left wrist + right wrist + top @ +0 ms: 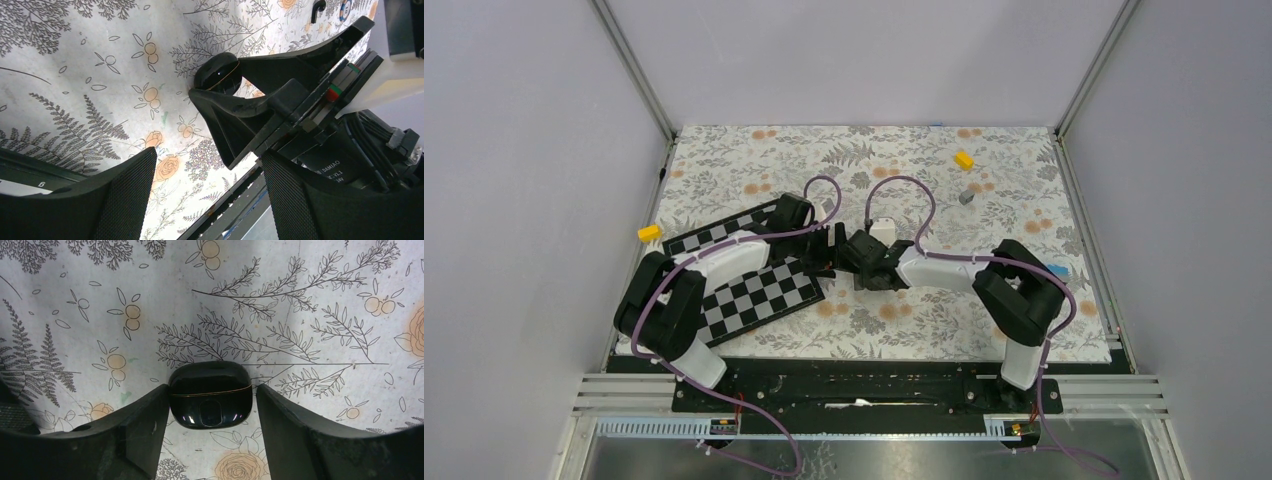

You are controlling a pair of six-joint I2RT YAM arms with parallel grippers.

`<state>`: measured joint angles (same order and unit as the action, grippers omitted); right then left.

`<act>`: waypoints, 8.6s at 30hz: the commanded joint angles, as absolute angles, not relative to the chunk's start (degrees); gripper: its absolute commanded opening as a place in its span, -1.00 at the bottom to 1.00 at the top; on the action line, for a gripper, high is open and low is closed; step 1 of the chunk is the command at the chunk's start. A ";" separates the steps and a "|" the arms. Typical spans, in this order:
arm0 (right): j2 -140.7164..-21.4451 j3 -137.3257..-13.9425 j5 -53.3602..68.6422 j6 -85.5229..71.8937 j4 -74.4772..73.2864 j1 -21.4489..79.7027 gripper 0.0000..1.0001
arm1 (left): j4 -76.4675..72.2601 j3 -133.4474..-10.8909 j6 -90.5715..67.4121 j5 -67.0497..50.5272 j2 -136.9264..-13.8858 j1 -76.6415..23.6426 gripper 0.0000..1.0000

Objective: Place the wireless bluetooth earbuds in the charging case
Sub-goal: Adjust the charging case at the center of the board, then pick up the charging case from the center of the board, then pass from the right arm to the left, then pass from the left arm to the right, then pass from the right arm to the left, then open the charging case to the charging case.

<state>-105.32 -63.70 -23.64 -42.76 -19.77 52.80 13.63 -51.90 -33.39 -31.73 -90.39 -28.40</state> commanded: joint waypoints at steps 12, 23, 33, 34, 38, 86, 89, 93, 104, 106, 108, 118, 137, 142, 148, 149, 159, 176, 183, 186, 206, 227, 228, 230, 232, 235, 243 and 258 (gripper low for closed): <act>-95.55 -54.99 -17.84 -30.78 -6.14 53.17 0.07 | -2.51 -47.12 -45.25 -46.68 -92.04 -24.52 0.57; -75.32 -38.46 -7.22 -16.69 10.21 53.17 0.04 | 3.41 -55.11 -38.47 -60.52 -98.14 -24.39 0.56; -67.19 -32.75 -3.62 -17.52 12.92 53.04 0.01 | 0.36 -54.54 -42.03 -60.10 -98.35 -24.79 0.53; -67.11 -32.70 -3.42 -17.66 12.96 53.08 0.01 | 0.21 -54.64 -42.17 -60.36 -98.46 -25.09 0.53; -66.93 -32.76 -3.16 -17.58 13.10 53.08 0.01 | 0.26 -55.25 -42.19 -62.49 -98.91 -26.86 0.52; -56.85 -29.41 11.55 -32.53 15.47 37.89 0.99 | -14.47 -52.59 -51.73 -65.82 -97.75 -24.27 -1.00; -55.22 -23.79 15.03 -43.18 27.16 35.63 0.99 | -28.39 -49.08 -60.91 -66.59 -96.70 -23.56 -1.00; -58.71 -20.21 16.71 -54.44 42.10 35.59 0.99 | -37.64 -47.75 -67.98 -66.77 -97.12 -23.55 -1.00; -66.99 -22.43 15.58 -62.54 55.49 35.29 0.94 | -68.31 -42.48 -87.82 -67.36 -99.58 -23.47 -1.00; -67.71 -22.33 15.17 -63.61 56.54 35.07 0.91 | -73.10 -41.84 -90.86 -67.32 -100.39 -23.47 -1.00; -68.37 -22.11 14.53 -64.69 57.76 34.68 0.87 | -78.02 -41.39 -93.97 -67.30 -101.51 -23.47 -1.00; -72.55 -24.65 14.91 -65.14 61.74 34.43 0.50 | -90.18 -40.26 -102.31 -67.09 -105.38 -23.47 -1.00; -76.84 -25.47 19.46 -67.37 65.34 33.84 0.15 | -90.18 -40.47 -102.31 -66.91 -104.72 -22.77 -1.00; -76.48 -25.80 20.56 -67.28 64.10 33.84 0.11 | -90.18 -40.47 -102.30 -66.64 -105.13 -22.61 -1.00; -78.43 -27.56 21.81 -67.92 64.57 33.83 -0.16 | -90.18 -39.76 -102.15 -66.43 -105.28 -22.63 -1.00; -78.85 -27.64 22.02 -68.39 65.19 33.84 -0.24 | -90.18 -39.59 -102.13 -66.39 -105.29 -22.64 -1.00; -77.52 -25.85 20.83 -68.99 62.35 33.50 -1.00 | -90.35 -40.45 -102.41 -67.92 -104.41 -20.87 -0.23; -77.76 -28.19 22.67 -67.67 59.66 33.29 -1.00 | -90.00 -40.34 -101.43 -69.33 -104.32 -20.38 -0.13; -79.02 -28.79 23.51 -67.93 59.92 33.25 -1.00 | -89.96 -40.49 -101.16 -69.43 -104.42 -20.82 -0.25; -79.10 -28.45 22.87 -68.11 59.86 33.30 -1.00 | -89.83 -40.84 -101.24 -69.43 -104.54 -20.91 -0.53; -77.06 -30.27 19.05 -62.68 40.30 33.31 -1.00 | -37.42 -47.63 -64.55 -66.25 -94.09 -20.83 -1.00; -76.57 -26.29 20.59 -64.38 53.05 33.31 -1.00 | -7.95 -53.12 -45.64 -63.90 -89.72 -20.83 0.13; -76.76 -26.05 20.91 -64.62 54.48 33.27 -1.00 | -9.12 -52.56 -46.41 -64.62 -89.56 -20.83 0.14; -77.40 -25.56 21.92 -65.33 58.04 33.29 -1.00 | -13.12 -50.75 -48.77 -66.40 -89.46 -20.83 0.17; -78.44 -25.17 23.15 -66.45 61.96 33.31 -1.00 | -15.63 -49.68 -49.72 -67.19 -89.87 -20.83 0.16; -80.60 -25.37 25.93 -68.11 68.39 33.31 -1.00 | -16.77 -48.93 -50.46 -67.45 -91.14 -20.83 0.11; -81.48 -25.77 27.48 -68.58 70.40 33.29 -1.00 | -38.19 -45.60 -64.76 -69.53 -91.20 -20.87 0.05; -83.04 -26.45 28.07 -70.05 71.72 33.31 -1.00 | -85.97 -39.70 -98.46 -69.38 -99.72 -21.01 -0.37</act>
